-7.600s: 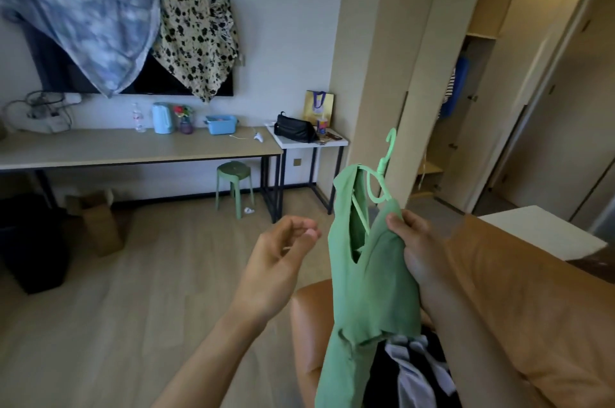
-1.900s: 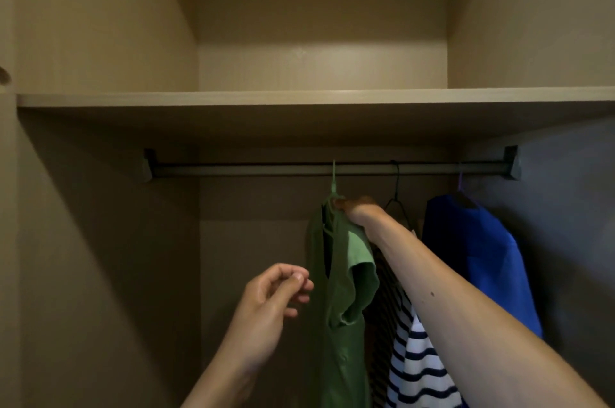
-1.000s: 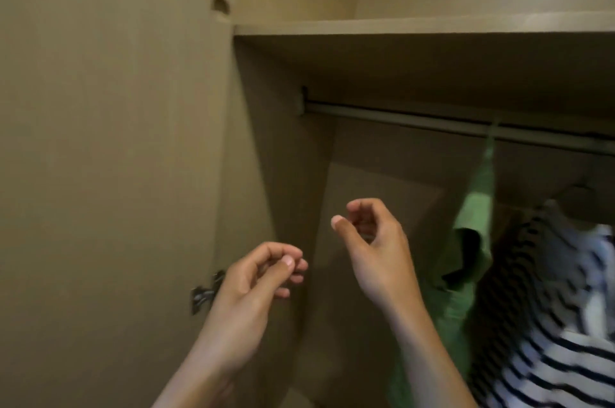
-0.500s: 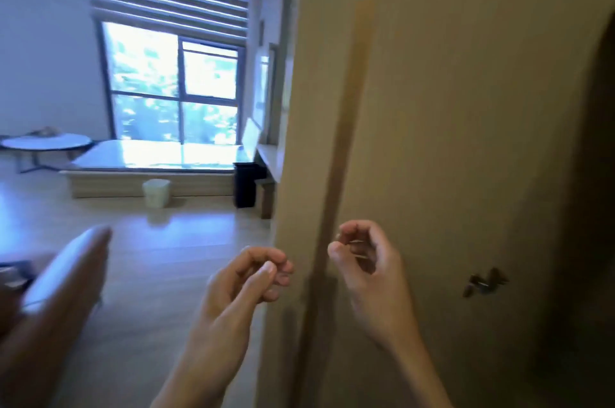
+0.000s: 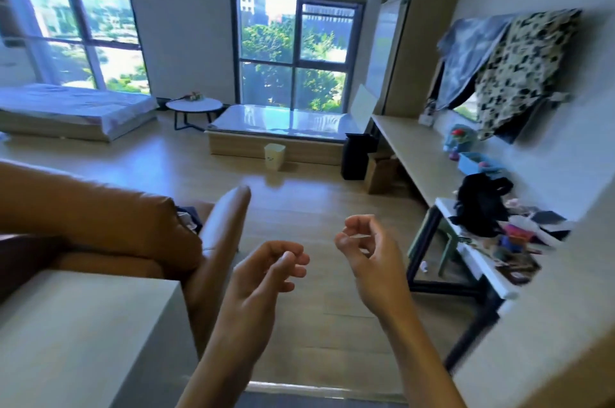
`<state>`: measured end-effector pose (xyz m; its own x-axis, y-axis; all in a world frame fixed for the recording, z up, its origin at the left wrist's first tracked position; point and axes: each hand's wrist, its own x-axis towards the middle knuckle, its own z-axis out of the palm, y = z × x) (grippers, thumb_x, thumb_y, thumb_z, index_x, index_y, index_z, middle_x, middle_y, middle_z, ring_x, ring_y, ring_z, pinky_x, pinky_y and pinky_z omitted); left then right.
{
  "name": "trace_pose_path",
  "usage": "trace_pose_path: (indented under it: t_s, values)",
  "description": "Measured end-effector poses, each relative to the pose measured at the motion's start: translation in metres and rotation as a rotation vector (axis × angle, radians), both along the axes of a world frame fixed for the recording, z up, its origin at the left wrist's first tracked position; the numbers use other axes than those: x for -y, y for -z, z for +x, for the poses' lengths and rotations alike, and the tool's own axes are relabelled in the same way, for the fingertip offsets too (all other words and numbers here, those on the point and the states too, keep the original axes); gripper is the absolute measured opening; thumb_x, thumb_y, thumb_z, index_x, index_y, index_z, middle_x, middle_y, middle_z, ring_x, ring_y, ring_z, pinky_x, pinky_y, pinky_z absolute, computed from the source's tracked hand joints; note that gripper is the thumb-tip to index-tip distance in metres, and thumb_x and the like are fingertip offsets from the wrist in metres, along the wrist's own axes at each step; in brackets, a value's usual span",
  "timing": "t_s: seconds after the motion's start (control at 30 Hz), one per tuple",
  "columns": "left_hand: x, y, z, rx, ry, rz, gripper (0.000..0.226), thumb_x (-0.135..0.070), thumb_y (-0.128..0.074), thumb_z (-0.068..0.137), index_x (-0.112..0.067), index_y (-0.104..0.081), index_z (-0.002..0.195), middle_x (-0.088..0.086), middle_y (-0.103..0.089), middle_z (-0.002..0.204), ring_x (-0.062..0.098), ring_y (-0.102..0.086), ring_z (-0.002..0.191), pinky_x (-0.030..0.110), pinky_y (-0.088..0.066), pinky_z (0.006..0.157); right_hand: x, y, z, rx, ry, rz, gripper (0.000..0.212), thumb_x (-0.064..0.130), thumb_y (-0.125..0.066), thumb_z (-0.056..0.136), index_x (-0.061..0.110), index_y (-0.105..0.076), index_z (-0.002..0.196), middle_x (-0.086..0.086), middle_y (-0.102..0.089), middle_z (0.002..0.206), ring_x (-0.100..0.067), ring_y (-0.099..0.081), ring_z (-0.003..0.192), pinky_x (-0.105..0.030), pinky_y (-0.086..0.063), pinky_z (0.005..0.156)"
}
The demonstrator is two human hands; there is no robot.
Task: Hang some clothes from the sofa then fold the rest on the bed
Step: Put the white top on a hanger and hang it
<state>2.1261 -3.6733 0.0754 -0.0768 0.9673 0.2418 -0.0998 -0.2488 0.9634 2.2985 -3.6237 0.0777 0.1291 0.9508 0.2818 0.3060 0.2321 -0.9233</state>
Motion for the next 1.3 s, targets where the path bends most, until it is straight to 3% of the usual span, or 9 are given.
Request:
trace_pose_path:
  t_s: [0.2, 0.37, 0.53, 0.7, 0.87, 1.0, 1.13, 1.3]
  values:
    - [-0.082, 0.036, -0.040, 0.004, -0.093, -0.095, 0.033, -0.045, -0.061, 0.080, -0.018, -0.072, 0.095, 0.006, -0.076, 0.093, 0.019, -0.073, 0.085, 0.028, -0.052, 0.071, -0.100, 0.044, -0.043, 0.003, -0.017, -0.092, 0.017, 0.030, -0.068, 0.094, 0.029, -0.060, 0.109, 0.008, -0.068, 0.100, -0.008, -0.066, 0.092, -0.022, -0.053, 0.076]
    - [-0.170, 0.068, -0.049, -0.040, -0.113, -0.137, 0.037, -0.046, -0.061, 0.079, -0.014, -0.071, 0.095, 0.004, -0.076, 0.090, 0.020, -0.072, 0.084, 0.032, -0.052, 0.074, -0.203, 0.084, -0.061, -0.005, -0.026, -0.133, 0.017, 0.031, -0.067, 0.094, 0.028, -0.060, 0.109, 0.008, -0.067, 0.100, -0.009, -0.066, 0.093, -0.029, -0.057, 0.081]
    - [-0.268, 0.087, -0.044, -0.130, -0.130, -0.160, 0.039, -0.052, -0.061, 0.078, -0.018, -0.072, 0.094, 0.003, -0.076, 0.092, 0.023, -0.072, 0.086, 0.032, -0.051, 0.073, -0.306, 0.107, -0.062, -0.030, -0.039, -0.170, 0.018, 0.028, -0.068, 0.093, 0.027, -0.061, 0.111, 0.009, -0.068, 0.099, -0.006, -0.066, 0.091, -0.026, -0.057, 0.080]
    - [-0.377, 0.088, -0.055, -0.088, -0.223, -0.182, 0.050, -0.055, -0.060, 0.073, -0.013, -0.071, 0.097, 0.005, -0.076, 0.092, 0.023, -0.072, 0.086, 0.031, -0.051, 0.074, -0.419, 0.107, -0.065, -0.059, -0.081, -0.195, 0.016, 0.021, -0.068, 0.093, 0.022, -0.064, 0.108, 0.004, -0.070, 0.097, -0.010, -0.069, 0.090, -0.027, -0.057, 0.077]
    - [-0.482, 0.095, -0.067, -0.047, -0.242, -0.232, 0.035, -0.042, -0.060, 0.081, -0.013, -0.071, 0.098, 0.007, -0.076, 0.092, 0.023, -0.072, 0.087, 0.034, -0.051, 0.077, -0.520, 0.118, -0.085, -0.064, -0.124, -0.230, 0.016, 0.020, -0.068, 0.093, 0.022, -0.064, 0.108, 0.005, -0.071, 0.097, -0.007, -0.069, 0.089, -0.022, -0.057, 0.076]
    - [-0.582, 0.107, -0.077, -0.038, -0.228, -0.233, 0.040, -0.046, -0.062, 0.079, -0.011, -0.070, 0.097, 0.007, -0.076, 0.092, 0.021, -0.071, 0.085, 0.027, -0.052, 0.074, -0.612, 0.133, -0.103, -0.056, -0.129, -0.250, 0.016, 0.021, -0.068, 0.093, 0.023, -0.063, 0.108, 0.005, -0.071, 0.098, -0.008, -0.070, 0.090, -0.022, -0.057, 0.077]
    - [-0.700, 0.111, -0.097, -0.053, -0.181, -0.228, 0.032, -0.037, -0.057, 0.084, -0.011, -0.070, 0.099, 0.006, -0.076, 0.093, 0.022, -0.071, 0.087, 0.029, -0.051, 0.075, -0.726, 0.137, -0.129, -0.056, -0.120, -0.235, 0.016, 0.019, -0.068, 0.093, 0.022, -0.063, 0.108, 0.004, -0.071, 0.098, -0.008, -0.070, 0.090, -0.024, -0.056, 0.080]
    - [-0.839, 0.091, -0.127, -0.035, -0.159, -0.229, 0.030, -0.039, -0.067, 0.087, -0.012, -0.069, 0.101, 0.006, -0.076, 0.094, 0.021, -0.072, 0.090, 0.033, -0.052, 0.079, -0.857, 0.121, -0.149, -0.063, -0.090, -0.215, 0.017, 0.020, -0.068, 0.094, 0.022, -0.063, 0.109, 0.006, -0.071, 0.101, -0.007, -0.069, 0.093, -0.019, -0.055, 0.080]
